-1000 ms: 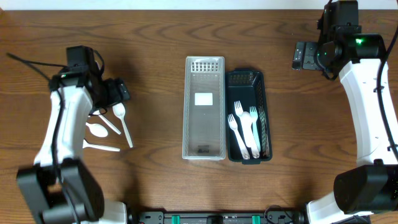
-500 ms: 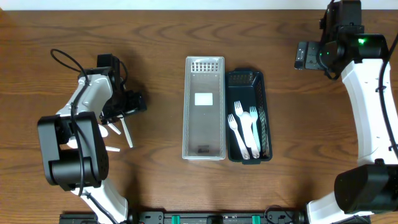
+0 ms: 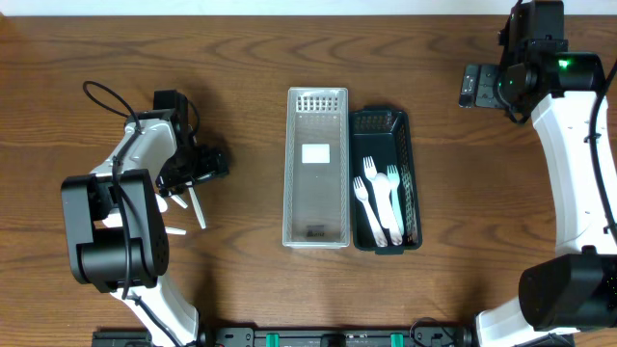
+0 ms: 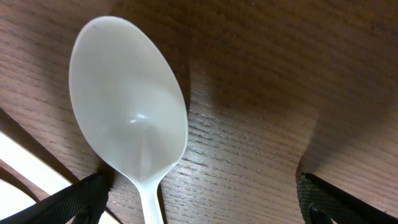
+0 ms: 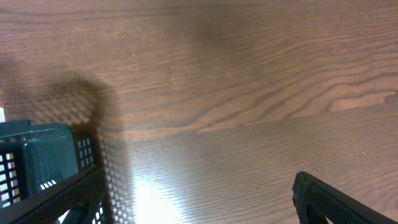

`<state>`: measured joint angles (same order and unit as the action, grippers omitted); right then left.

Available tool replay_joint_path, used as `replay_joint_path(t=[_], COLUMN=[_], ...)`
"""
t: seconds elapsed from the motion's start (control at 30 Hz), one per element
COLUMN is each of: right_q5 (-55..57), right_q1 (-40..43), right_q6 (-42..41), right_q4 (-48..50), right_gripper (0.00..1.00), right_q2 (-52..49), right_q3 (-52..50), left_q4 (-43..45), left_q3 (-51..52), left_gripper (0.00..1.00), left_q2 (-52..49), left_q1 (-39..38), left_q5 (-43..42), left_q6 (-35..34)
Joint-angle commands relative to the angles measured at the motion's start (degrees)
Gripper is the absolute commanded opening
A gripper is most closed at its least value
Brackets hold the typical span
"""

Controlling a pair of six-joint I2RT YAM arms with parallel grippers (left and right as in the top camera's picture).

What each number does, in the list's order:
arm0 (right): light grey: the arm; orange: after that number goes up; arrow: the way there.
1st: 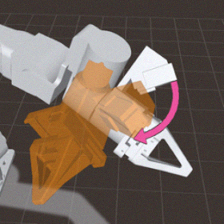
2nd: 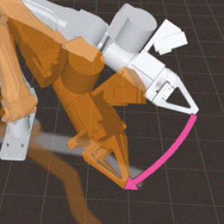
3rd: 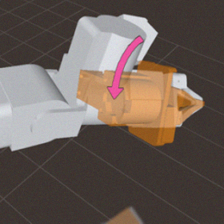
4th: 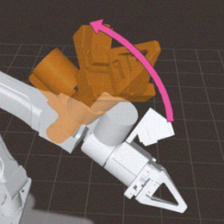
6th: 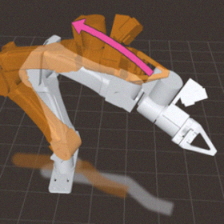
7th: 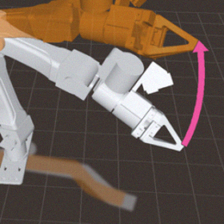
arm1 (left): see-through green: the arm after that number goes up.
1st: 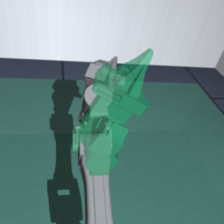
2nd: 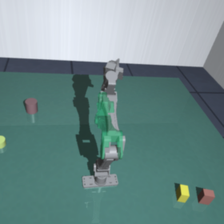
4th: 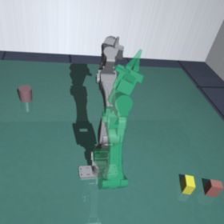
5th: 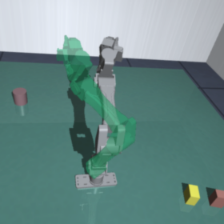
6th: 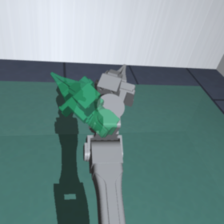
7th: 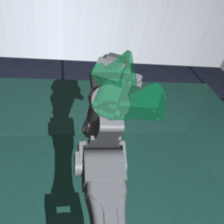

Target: Pack container

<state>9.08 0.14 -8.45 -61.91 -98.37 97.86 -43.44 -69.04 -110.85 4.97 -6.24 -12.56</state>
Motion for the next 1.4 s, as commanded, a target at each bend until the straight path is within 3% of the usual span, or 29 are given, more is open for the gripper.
replay_joint_path(t=[0.0, 0.17, 0.47, 0.87, 0.97, 1.2, 1.37], right_q5=[0.8, 0.8, 0.8, 0.8, 0.8, 0.8, 0.7], right_q1=[0.4, 0.4, 0.4, 0.4, 0.4, 0.7, 0.7], right_q6=[0.8, 0.9, 0.8, 0.8, 0.8, 0.8, 0.8], right_q4=[-0.2, -0.2, -0.5, -0.6, -0.7, -0.6, -0.5], right_gripper=[0.99, 0.99, 0.99, 0.99, 0.99, 0.99, 0.99], right_q2=[-0.2, -0.2, -0.2, -0.2, -0.2, -0.2, -0.2], right_q3=[0.6, 0.6, 0.6, 0.6, 0.6, 0.6, 0.6], left_q4=[0.3, 0.0, -1.0, -1.5, -1.5, -1.8, -8.1], left_q3=[1.3, 1.3, 1.3, 1.3, 1.3, 1.1, -3.8], left_gripper=[0.98, 0.97, 0.45, 0.21, 0.08, 0.06, 0.06], left_q2=[-0.9, -0.9, -0.9, -0.9, -0.9, -0.7, 0.9], left_q1=[0.1, 0.1, 0.1, 0.1, 0.1, 0.1, -0.2], left_q5=[-0.8, -0.9, -0.8, -0.6, -0.6, -0.6, -0.6], left_q6=[-0.6, -0.7, -0.7, -0.7, -0.7, -0.6, -0.2])
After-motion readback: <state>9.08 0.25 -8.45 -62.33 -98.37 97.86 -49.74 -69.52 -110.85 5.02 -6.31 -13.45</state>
